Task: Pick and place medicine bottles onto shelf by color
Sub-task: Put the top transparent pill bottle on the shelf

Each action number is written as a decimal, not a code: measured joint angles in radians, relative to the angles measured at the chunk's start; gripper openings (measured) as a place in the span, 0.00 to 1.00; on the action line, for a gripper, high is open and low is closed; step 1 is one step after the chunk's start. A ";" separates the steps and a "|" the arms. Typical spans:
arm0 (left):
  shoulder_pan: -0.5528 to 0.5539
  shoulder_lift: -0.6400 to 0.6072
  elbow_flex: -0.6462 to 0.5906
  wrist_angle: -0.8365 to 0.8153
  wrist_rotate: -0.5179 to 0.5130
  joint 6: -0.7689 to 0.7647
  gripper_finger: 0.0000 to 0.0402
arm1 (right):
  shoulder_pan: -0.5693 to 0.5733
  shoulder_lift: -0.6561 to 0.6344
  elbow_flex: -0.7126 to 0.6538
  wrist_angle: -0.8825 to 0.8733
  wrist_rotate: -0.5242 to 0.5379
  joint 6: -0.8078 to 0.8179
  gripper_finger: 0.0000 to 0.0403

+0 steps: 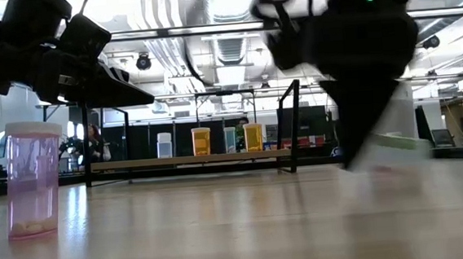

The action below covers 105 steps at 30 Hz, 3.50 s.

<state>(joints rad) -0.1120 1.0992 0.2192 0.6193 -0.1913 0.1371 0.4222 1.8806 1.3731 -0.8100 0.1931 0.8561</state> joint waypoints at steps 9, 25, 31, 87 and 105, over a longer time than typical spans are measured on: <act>0.000 0.000 0.000 0.000 0.000 0.000 0.02 | 0.024 -0.010 -0.085 0.502 0.485 -0.361 0.35; 0.000 0.000 0.000 0.000 0.000 0.000 0.02 | -0.251 -0.009 -0.618 1.734 0.217 -0.694 0.35; 0.000 0.000 0.000 0.000 0.000 0.001 0.02 | -0.286 0.021 -0.632 1.743 0.192 -0.727 0.35; -0.005 0.324 0.341 -0.492 -0.005 0.058 0.39 | -0.303 0.012 -0.627 1.495 0.162 -0.738 0.46; -0.014 0.506 0.583 -0.968 -0.057 0.245 0.53 | -0.295 0.011 -0.627 1.495 0.139 -0.744 0.41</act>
<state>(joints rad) -0.1261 1.6057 0.8020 -0.3485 -0.2487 0.3822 0.1276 1.8915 0.7464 0.6846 0.3317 0.1120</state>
